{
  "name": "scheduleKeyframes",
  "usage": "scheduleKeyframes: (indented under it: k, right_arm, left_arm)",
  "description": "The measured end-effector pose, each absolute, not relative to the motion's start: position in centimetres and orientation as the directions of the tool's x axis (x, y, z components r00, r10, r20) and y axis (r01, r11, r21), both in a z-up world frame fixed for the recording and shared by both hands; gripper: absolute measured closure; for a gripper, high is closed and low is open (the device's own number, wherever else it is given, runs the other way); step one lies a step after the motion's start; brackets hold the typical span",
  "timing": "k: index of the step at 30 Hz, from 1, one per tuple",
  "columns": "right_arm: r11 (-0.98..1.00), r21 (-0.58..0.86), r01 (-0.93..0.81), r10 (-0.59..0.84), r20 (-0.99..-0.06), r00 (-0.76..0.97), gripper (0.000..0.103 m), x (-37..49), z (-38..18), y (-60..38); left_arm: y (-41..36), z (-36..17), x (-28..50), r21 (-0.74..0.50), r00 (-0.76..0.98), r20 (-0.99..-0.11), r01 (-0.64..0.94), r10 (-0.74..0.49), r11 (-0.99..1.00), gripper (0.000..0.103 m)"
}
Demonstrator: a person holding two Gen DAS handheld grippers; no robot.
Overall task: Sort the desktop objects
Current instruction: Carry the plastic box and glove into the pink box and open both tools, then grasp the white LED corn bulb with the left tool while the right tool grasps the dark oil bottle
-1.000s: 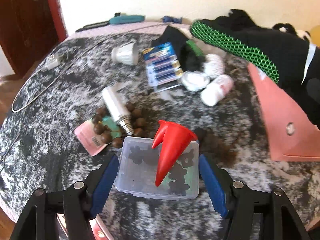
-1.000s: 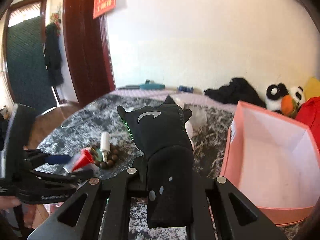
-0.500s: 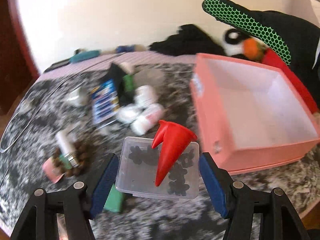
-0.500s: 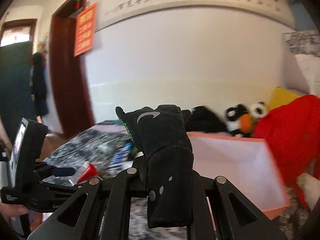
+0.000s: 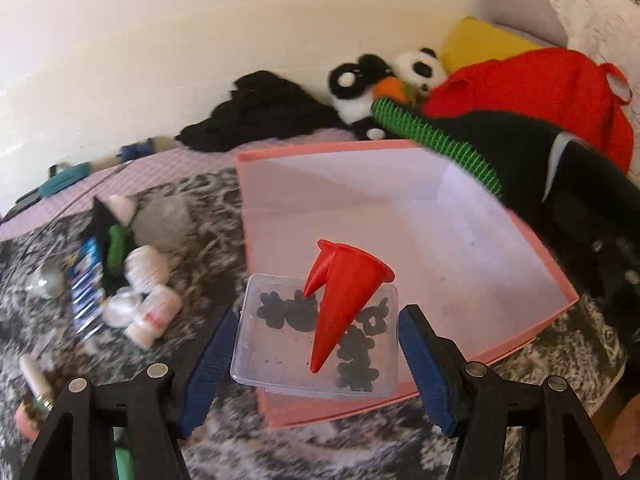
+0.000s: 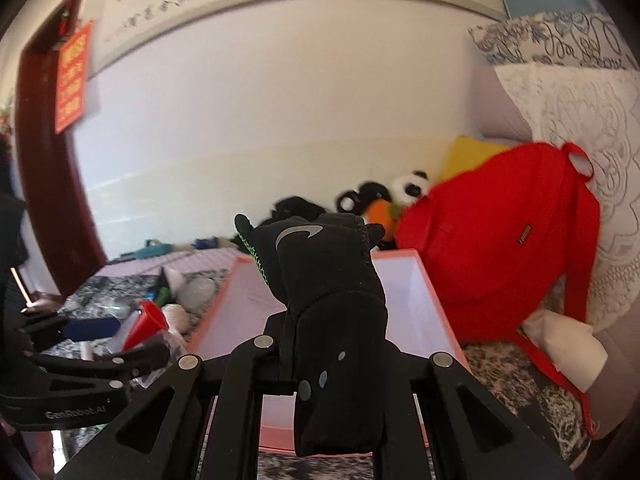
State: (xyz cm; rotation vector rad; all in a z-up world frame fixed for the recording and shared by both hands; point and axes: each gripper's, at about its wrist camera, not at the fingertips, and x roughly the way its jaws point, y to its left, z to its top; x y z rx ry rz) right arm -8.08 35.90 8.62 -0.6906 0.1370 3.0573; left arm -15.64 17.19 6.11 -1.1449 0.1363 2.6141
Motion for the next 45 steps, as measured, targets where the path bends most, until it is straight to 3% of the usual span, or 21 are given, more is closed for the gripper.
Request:
scheduleKeyframes:
  k: [10, 11, 12, 13, 14, 15, 19, 30, 40, 45]
  right_arm:
    - [-0.991, 0.112, -0.074, 0.004, -0.524, -0.852, 0.091, -12.6, 5.3, 38.8]
    - [-0.992, 0.099, -0.084, 0.02, -0.524, -0.852, 0.084, -12.8, 5.1, 38.6]
    - [-0.992, 0.078, -0.1, 0.045, -0.52, -0.853, 0.066, -12.9, 5.0, 38.5]
    - [-0.992, 0.058, -0.116, 0.07, -0.515, -0.855, 0.047, -12.9, 4.9, 38.3]
    - [-0.99, 0.049, -0.135, 0.093, -0.498, -0.862, 0.01, -12.7, 4.9, 38.1]
    - [-0.988, 0.046, -0.15, 0.11, -0.477, -0.872, 0.001, -12.4, 5.1, 38.1]
    - [-0.981, 0.047, -0.189, 0.153, -0.417, -0.896, 0.002, -11.6, 6.0, 38.2]
    - [-0.983, 0.095, -0.156, 0.106, -0.396, -0.912, 0.002, -10.7, 6.9, 35.7]
    - [-0.991, 0.053, 0.121, -0.132, -0.37, -0.92, 0.002, -8.1, 6.9, 24.4]
    - [-0.955, -0.024, 0.297, -0.263, -0.4, -0.878, 0.003, -7.0, 4.9, 16.7]
  left_arm:
    - [19.6, 3.5, -17.8, -0.033, -0.605, -0.757, -0.341, 0.246, -0.939, 0.032]
    - [19.7, 3.4, -18.0, -0.035, -0.6, -0.759, -0.35, 0.253, -0.936, 0.032]
    - [19.8, 3.4, -18.0, -0.031, -0.602, -0.757, -0.355, 0.254, -0.934, 0.03]
    - [20.0, 3.4, -18.0, -0.013, -0.611, -0.754, -0.353, 0.241, -0.936, 0.025]
    - [20.0, 3.3, -17.9, 0.01, -0.624, -0.75, -0.343, 0.22, -0.939, 0.02]
    - [20.0, 3.4, -17.9, 0.023, -0.636, -0.743, -0.335, 0.208, -0.942, 0.011]
    - [19.1, 3.9, -17.9, -0.014, -0.644, -0.731, -0.316, 0.225, -0.949, 0.008]
    - [13.4, 4.8, -14.8, -0.014, -0.678, -0.719, -0.204, 0.152, -0.979, 0.008]
    - [-0.8, 2.2, -10.4, 0.04, -0.662, -0.747, 0.033, -0.052, -0.999, 0.008]
    - [-10.6, -0.1, -10.2, -0.003, -0.614, -0.782, 0.181, -0.111, -0.983, 0.008]
